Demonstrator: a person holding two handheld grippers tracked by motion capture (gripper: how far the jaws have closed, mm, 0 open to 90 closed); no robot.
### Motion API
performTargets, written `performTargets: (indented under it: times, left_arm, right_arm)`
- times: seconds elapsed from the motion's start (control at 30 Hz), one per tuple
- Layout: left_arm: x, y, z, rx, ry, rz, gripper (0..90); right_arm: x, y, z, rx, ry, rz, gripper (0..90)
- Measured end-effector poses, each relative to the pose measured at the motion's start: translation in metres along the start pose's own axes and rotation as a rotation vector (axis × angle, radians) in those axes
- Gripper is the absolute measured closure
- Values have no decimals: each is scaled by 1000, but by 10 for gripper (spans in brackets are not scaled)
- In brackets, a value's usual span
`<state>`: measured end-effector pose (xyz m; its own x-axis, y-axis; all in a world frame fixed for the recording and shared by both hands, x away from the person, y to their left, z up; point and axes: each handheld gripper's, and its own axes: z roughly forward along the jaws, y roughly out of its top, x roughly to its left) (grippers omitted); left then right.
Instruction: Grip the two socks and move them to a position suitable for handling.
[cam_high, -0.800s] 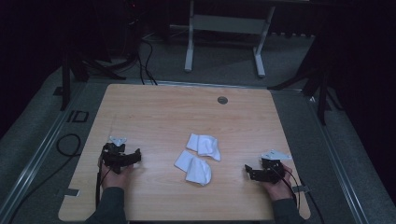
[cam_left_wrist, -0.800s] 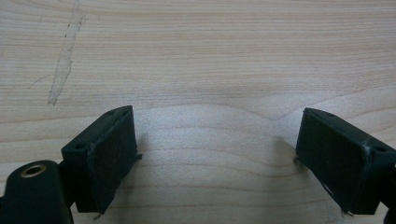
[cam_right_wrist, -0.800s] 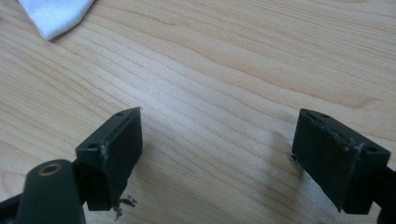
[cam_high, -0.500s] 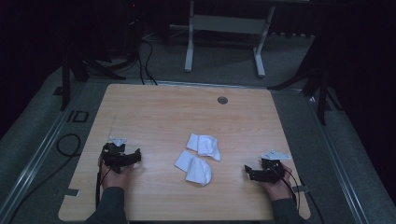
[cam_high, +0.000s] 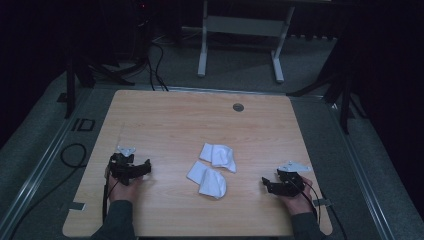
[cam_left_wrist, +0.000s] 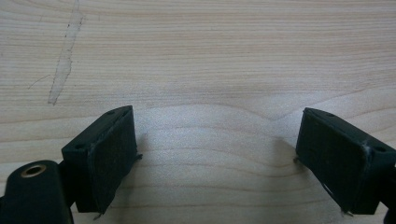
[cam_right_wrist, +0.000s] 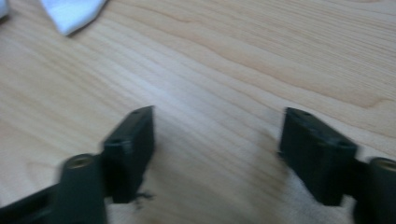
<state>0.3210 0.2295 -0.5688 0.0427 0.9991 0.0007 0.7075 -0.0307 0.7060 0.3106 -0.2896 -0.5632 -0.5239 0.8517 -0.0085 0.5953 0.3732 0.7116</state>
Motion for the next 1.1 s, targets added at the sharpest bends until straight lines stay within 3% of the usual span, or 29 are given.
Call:
performTargets:
  times: [0.13, 0.67, 0.7, 0.8, 0.83, 1.1]
  left_arm:
    - [0, 0, 0, -1, 0, 0, 124]
    - [-1, -1, -1, -2, 2, -1, 140]
    - [-1, -1, -1, -2, 2, -1, 140]
    - [-1, -1, -1, -2, 2, -1, 141]
    - [-1, -1, -1, -2, 2, 0, 141]
    - [-2, -1, -1, -3, 1, 0, 141]
  right_arm:
    - [9, 7, -9, -10, 49, -32, 478]
    - [61, 34, -21, 22, 157, -251, 831]
    - [72, 39, -22, 18, 173, -289, 872]
    - [76, 40, -21, 18, 181, -299, 881]
    - [90, 46, -18, 27, 200, -322, 881]
    - [116, 54, 0, 68, 260, -353, 778]
